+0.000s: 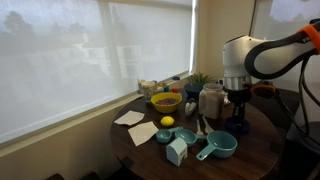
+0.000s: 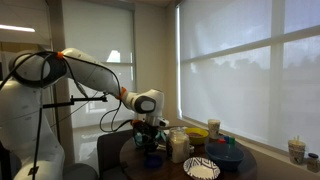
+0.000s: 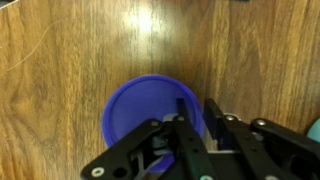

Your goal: Flip the lid over on the table

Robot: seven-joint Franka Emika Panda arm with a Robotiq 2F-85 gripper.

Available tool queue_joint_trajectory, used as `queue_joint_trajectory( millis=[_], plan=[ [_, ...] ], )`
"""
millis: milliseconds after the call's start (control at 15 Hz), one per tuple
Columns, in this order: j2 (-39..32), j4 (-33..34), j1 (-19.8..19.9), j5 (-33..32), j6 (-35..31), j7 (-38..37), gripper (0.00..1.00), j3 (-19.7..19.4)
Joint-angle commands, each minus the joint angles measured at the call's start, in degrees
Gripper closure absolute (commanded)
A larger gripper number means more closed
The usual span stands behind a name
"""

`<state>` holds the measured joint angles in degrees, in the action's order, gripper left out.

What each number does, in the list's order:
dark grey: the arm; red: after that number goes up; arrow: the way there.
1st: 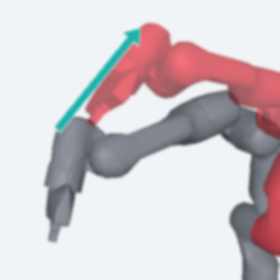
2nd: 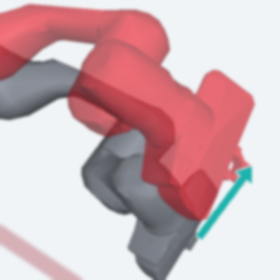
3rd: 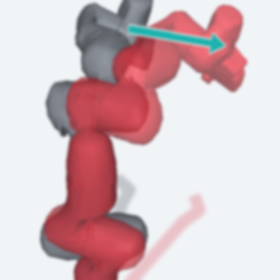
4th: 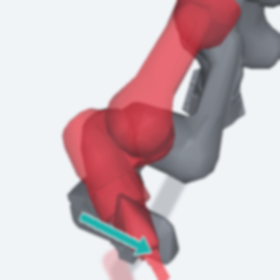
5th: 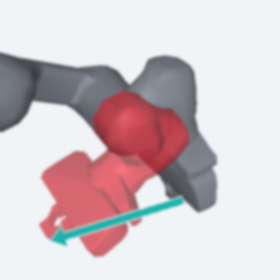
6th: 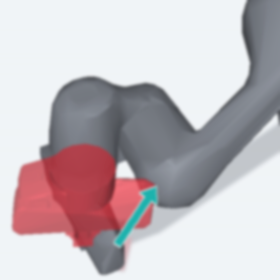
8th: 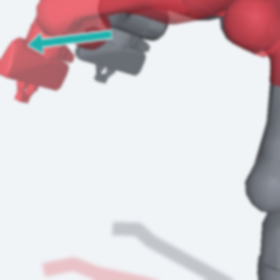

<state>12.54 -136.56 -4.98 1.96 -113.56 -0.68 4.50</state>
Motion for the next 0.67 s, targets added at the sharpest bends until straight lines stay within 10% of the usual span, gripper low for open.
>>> queue_joint_trajectory(
  millis=[0,600],
  plan=[
    [-0.9,-0.1,0.2,1.0,-0.6,2.0,1.00,-0.7],
    [1.4,1.7,1.3,11.9,5.7,4.6,0.99,-4.8]
  ],
)
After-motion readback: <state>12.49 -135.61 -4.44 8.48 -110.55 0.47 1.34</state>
